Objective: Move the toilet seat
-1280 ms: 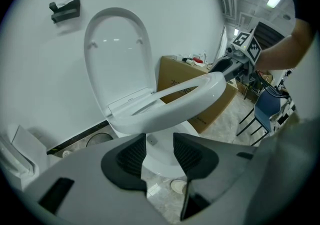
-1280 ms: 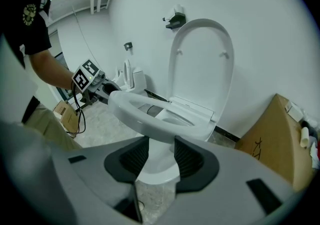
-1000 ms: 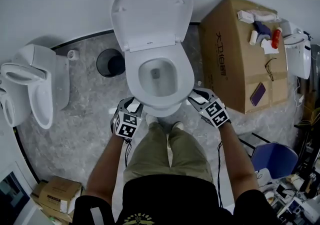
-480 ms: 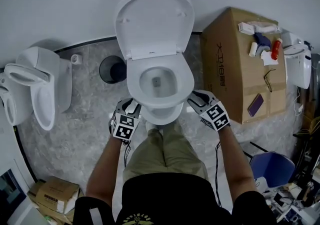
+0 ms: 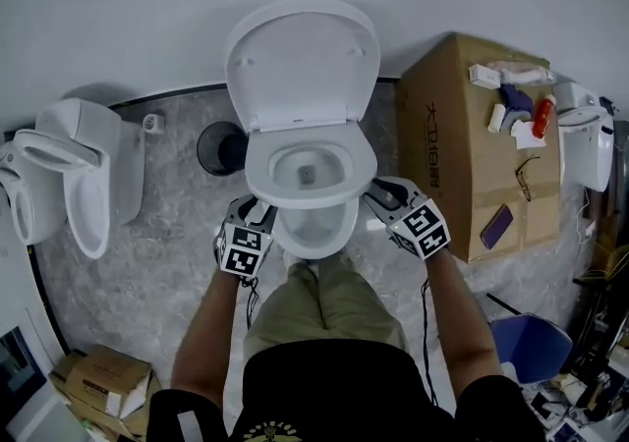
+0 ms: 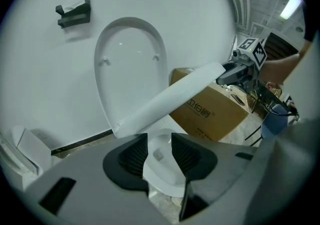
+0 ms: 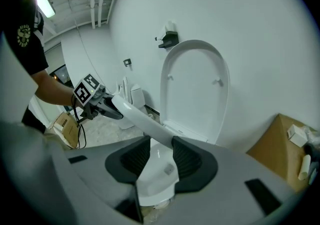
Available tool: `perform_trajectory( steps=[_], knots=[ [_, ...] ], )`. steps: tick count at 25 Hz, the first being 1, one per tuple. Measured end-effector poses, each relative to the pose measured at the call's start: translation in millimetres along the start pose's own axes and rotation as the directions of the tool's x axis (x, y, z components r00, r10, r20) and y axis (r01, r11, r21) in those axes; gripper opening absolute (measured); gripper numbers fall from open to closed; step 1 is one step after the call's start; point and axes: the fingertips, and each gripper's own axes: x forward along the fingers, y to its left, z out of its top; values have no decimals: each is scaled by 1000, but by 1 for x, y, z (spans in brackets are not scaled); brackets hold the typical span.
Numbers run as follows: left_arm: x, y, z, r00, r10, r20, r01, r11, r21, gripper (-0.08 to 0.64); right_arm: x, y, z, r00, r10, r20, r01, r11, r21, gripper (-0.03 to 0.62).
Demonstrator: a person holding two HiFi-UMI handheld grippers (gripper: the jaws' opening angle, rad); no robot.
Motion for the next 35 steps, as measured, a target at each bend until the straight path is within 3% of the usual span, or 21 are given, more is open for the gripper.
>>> perform_trajectory(
  steps=[18, 26, 35],
  knots=[
    [8, 22, 76, 999, 25, 38, -24, 1000, -15, 160, 13, -63, 73, 995, -19, 96, 18, 1000, 14, 132],
    [19, 44, 107, 998, 46, 52, -44, 998, -53, 160, 25, -91, 104, 991, -22, 128, 18, 999, 33, 126],
    [36, 36, 125, 998, 33, 61, -29, 998, -61, 159, 42, -123, 133, 987, -29, 155, 24, 999, 34, 123]
  ],
)
